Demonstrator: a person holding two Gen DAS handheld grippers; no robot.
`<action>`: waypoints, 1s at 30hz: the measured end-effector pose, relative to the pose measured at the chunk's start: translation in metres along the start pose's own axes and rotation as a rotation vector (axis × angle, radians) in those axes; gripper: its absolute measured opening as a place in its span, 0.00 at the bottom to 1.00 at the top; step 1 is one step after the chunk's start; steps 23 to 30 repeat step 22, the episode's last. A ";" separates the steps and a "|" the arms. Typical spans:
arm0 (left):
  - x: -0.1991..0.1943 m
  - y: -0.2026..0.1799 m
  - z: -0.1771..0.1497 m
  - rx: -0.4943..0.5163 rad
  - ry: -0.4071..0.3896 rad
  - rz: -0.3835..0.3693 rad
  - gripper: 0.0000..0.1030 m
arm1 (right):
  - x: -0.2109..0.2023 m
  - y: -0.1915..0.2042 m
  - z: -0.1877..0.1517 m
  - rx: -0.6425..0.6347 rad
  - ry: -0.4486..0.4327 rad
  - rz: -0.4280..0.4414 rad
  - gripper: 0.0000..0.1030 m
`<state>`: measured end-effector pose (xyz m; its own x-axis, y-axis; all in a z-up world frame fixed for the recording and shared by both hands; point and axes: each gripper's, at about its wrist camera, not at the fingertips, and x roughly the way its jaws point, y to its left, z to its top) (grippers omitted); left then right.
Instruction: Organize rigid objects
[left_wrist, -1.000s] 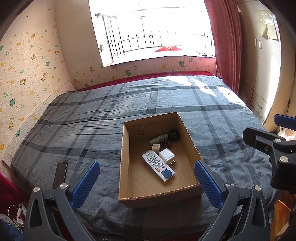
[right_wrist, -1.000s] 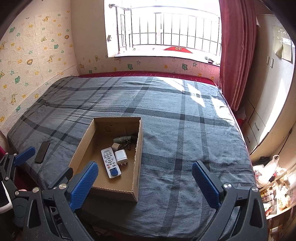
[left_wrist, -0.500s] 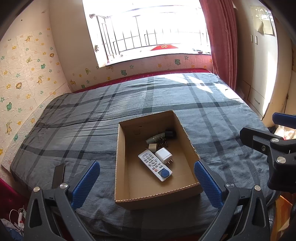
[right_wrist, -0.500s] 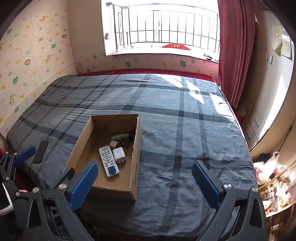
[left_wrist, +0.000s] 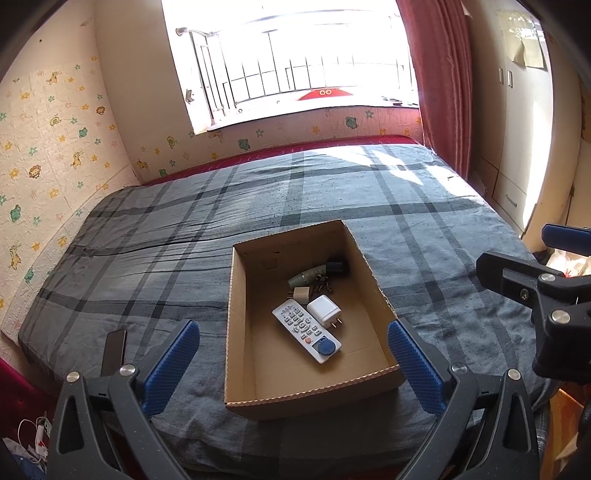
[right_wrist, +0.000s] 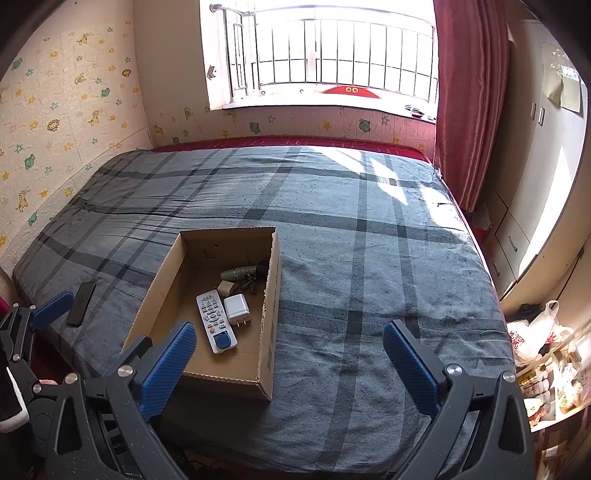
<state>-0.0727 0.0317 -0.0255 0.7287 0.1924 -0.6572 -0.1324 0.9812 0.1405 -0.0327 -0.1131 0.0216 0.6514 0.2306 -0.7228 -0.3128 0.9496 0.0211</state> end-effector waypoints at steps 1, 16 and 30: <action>0.000 0.000 0.000 -0.001 -0.001 0.000 1.00 | 0.000 0.000 0.000 0.000 -0.001 -0.001 1.00; 0.008 0.002 0.004 -0.005 0.004 0.000 1.00 | 0.010 0.001 0.006 -0.003 0.010 -0.004 1.00; 0.012 0.002 0.006 0.003 0.004 -0.006 1.00 | 0.013 0.000 0.010 0.000 0.012 -0.003 1.00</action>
